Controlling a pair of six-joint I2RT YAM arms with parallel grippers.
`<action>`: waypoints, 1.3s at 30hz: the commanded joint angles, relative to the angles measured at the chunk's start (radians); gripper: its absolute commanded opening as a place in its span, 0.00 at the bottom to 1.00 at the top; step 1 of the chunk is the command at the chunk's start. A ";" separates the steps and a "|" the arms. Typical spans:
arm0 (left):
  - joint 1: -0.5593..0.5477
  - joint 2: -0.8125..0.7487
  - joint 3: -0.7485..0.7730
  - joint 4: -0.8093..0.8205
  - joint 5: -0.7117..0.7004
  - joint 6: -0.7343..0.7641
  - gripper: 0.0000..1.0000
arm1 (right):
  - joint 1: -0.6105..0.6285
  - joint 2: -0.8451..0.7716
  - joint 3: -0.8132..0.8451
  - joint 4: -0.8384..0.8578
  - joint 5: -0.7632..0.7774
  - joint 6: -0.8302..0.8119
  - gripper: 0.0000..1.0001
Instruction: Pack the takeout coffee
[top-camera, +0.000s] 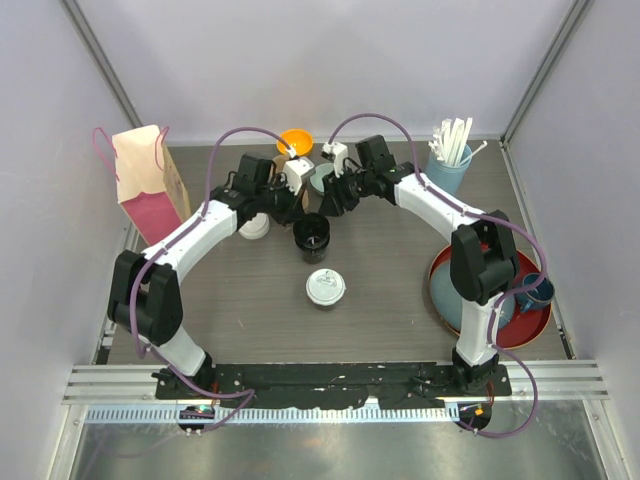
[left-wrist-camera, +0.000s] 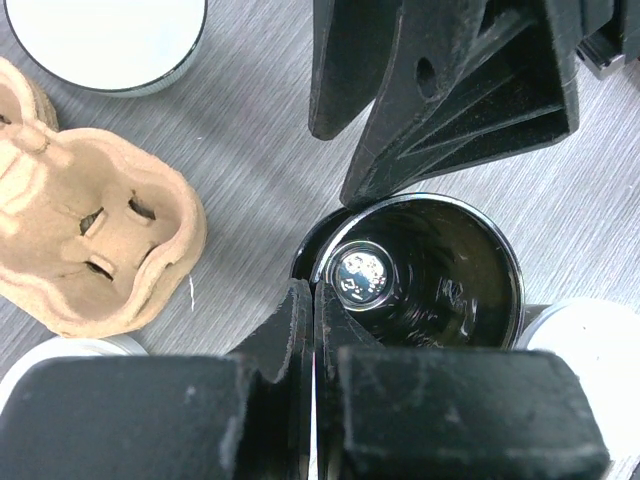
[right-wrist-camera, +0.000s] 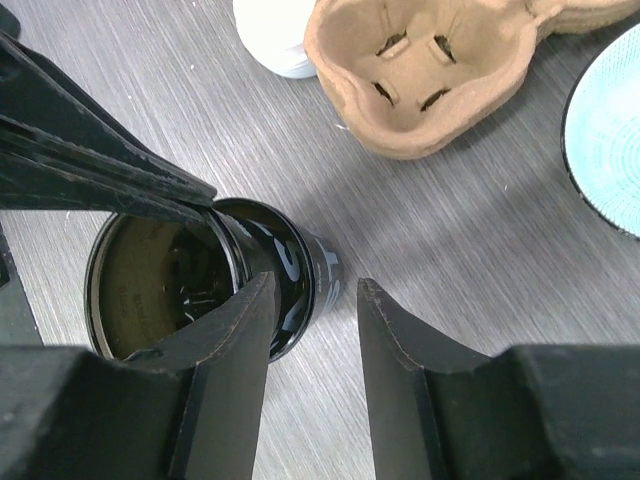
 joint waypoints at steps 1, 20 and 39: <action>-0.004 -0.032 -0.005 0.063 0.019 0.025 0.00 | -0.005 -0.027 -0.019 0.027 -0.020 -0.004 0.44; -0.022 -0.032 -0.015 0.076 0.002 0.065 0.00 | -0.059 -0.025 -0.054 0.116 -0.175 0.235 0.51; -0.024 -0.041 -0.043 0.108 0.026 0.117 0.00 | -0.063 0.015 -0.103 0.177 -0.202 0.306 0.50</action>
